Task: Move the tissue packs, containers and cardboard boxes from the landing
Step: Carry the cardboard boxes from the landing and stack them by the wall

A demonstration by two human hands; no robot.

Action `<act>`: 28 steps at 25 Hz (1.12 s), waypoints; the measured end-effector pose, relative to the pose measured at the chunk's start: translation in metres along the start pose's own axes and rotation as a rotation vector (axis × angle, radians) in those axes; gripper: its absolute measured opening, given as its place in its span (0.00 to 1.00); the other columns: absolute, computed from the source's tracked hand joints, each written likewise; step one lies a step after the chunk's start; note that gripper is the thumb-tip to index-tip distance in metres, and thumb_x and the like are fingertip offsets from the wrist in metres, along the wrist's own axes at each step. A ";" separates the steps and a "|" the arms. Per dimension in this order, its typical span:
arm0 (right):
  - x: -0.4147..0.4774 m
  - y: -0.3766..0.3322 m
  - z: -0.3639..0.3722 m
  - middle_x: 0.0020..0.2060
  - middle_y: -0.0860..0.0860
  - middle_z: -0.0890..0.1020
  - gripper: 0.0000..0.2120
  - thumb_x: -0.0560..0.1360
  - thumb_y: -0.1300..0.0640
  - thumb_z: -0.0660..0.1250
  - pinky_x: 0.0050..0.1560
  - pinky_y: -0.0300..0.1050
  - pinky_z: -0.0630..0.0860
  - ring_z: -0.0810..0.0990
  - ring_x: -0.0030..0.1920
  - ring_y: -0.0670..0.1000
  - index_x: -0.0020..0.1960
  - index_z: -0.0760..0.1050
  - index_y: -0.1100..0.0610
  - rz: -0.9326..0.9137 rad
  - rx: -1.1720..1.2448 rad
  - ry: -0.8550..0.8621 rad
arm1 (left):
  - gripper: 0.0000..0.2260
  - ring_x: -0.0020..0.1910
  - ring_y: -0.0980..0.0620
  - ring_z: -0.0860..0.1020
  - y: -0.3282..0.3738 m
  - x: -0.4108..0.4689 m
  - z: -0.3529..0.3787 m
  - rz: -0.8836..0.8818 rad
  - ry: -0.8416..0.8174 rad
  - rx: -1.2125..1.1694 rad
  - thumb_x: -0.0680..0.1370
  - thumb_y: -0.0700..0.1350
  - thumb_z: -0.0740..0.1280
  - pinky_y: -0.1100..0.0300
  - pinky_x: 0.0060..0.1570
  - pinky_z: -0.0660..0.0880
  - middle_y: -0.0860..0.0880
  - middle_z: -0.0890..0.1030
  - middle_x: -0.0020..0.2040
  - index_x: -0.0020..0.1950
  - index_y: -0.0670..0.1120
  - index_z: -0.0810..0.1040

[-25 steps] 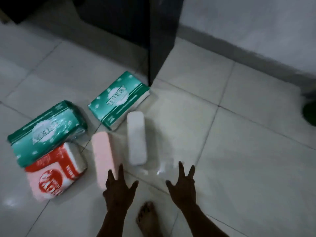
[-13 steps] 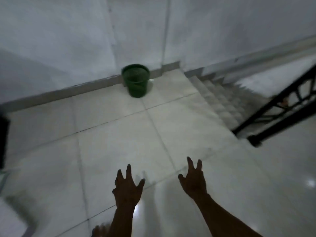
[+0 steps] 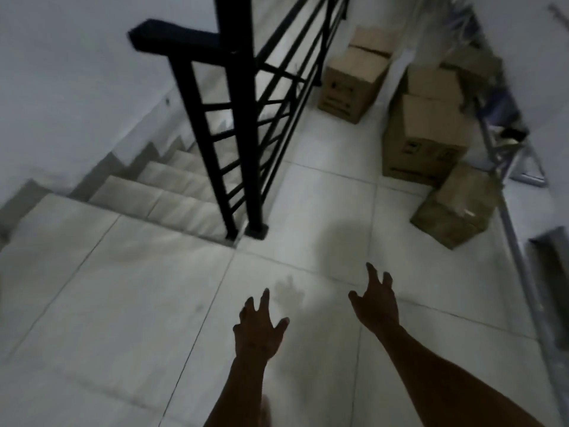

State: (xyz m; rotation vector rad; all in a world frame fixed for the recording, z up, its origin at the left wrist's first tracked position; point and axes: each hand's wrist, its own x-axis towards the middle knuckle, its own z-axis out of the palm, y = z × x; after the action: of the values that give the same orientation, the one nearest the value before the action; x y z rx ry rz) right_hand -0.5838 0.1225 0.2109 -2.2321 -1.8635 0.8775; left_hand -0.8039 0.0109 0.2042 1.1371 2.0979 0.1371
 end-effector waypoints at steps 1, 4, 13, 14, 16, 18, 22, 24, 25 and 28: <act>0.025 0.006 -0.014 0.77 0.60 0.53 0.40 0.75 0.51 0.70 0.60 0.56 0.75 0.70 0.69 0.63 0.79 0.51 0.48 0.048 0.030 0.021 | 0.36 0.78 0.44 0.55 0.030 0.022 -0.002 0.042 -0.028 0.034 0.79 0.63 0.60 0.45 0.69 0.62 0.44 0.52 0.80 0.80 0.57 0.45; 0.087 0.023 -0.051 0.77 0.61 0.53 0.40 0.74 0.51 0.70 0.61 0.56 0.75 0.73 0.66 0.63 0.79 0.51 0.49 0.193 0.125 0.052 | 0.36 0.77 0.44 0.56 0.111 0.076 -0.011 0.141 -0.101 0.066 0.79 0.62 0.61 0.44 0.70 0.61 0.44 0.53 0.79 0.80 0.56 0.46; 0.291 0.121 -0.179 0.76 0.63 0.55 0.40 0.74 0.51 0.70 0.60 0.55 0.75 0.74 0.64 0.63 0.79 0.52 0.51 0.346 0.231 0.148 | 0.36 0.75 0.43 0.61 0.358 0.239 0.034 0.212 -0.187 0.126 0.78 0.64 0.61 0.44 0.69 0.63 0.43 0.57 0.78 0.80 0.56 0.48; 0.320 0.139 -0.197 0.75 0.63 0.56 0.39 0.74 0.51 0.70 0.59 0.55 0.75 0.75 0.63 0.64 0.79 0.53 0.52 0.351 0.218 0.157 | 0.36 0.75 0.42 0.60 0.393 0.256 0.048 0.230 -0.197 0.133 0.78 0.63 0.61 0.44 0.70 0.62 0.42 0.56 0.78 0.80 0.56 0.48; 0.367 0.171 -0.229 0.75 0.63 0.57 0.39 0.74 0.50 0.70 0.60 0.56 0.76 0.76 0.61 0.64 0.78 0.53 0.51 0.379 0.213 0.156 | 0.36 0.75 0.42 0.61 0.452 0.289 0.075 0.256 -0.204 0.114 0.78 0.64 0.61 0.42 0.70 0.63 0.41 0.57 0.78 0.80 0.55 0.48; 0.417 0.204 -0.259 0.74 0.63 0.59 0.40 0.73 0.48 0.71 0.58 0.57 0.77 0.77 0.59 0.64 0.78 0.53 0.50 0.384 0.191 0.166 | 0.36 0.74 0.42 0.63 0.514 0.317 0.105 0.283 -0.231 0.101 0.78 0.64 0.61 0.42 0.69 0.66 0.41 0.59 0.77 0.80 0.55 0.49; 0.510 0.258 -0.308 0.70 0.62 0.64 0.39 0.73 0.48 0.71 0.53 0.56 0.77 0.74 0.61 0.65 0.77 0.55 0.50 0.416 0.170 0.172 | 0.34 0.75 0.42 0.62 0.620 0.367 0.150 0.319 -0.288 0.129 0.79 0.62 0.61 0.43 0.70 0.65 0.42 0.57 0.78 0.80 0.57 0.49; 0.554 0.273 -0.326 0.70 0.61 0.64 0.39 0.74 0.48 0.70 0.51 0.54 0.77 0.73 0.63 0.64 0.78 0.53 0.50 0.431 0.168 0.143 | 0.34 0.75 0.42 0.62 0.658 0.399 0.160 0.316 -0.294 0.129 0.79 0.61 0.62 0.42 0.70 0.65 0.42 0.57 0.78 0.80 0.56 0.48; 0.584 0.281 -0.334 0.69 0.61 0.64 0.40 0.73 0.48 0.70 0.51 0.55 0.78 0.73 0.62 0.64 0.78 0.53 0.49 0.441 0.176 0.138 | 0.34 0.75 0.41 0.62 0.679 0.421 0.165 0.317 -0.285 0.131 0.79 0.61 0.62 0.42 0.69 0.65 0.42 0.57 0.78 0.80 0.56 0.48; 0.676 0.291 -0.353 0.71 0.61 0.64 0.39 0.74 0.49 0.70 0.55 0.56 0.77 0.73 0.63 0.64 0.78 0.53 0.49 0.476 0.176 0.126 | 0.34 0.76 0.40 0.60 0.739 0.493 0.167 0.319 -0.216 0.125 0.79 0.60 0.61 0.41 0.70 0.65 0.42 0.55 0.79 0.80 0.55 0.49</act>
State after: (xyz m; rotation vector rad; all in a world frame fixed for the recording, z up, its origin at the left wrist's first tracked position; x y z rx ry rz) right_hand -0.1025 0.7781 0.1349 -2.5853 -1.1654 0.8908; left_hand -0.3578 0.7921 0.1148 1.4881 1.7464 0.0306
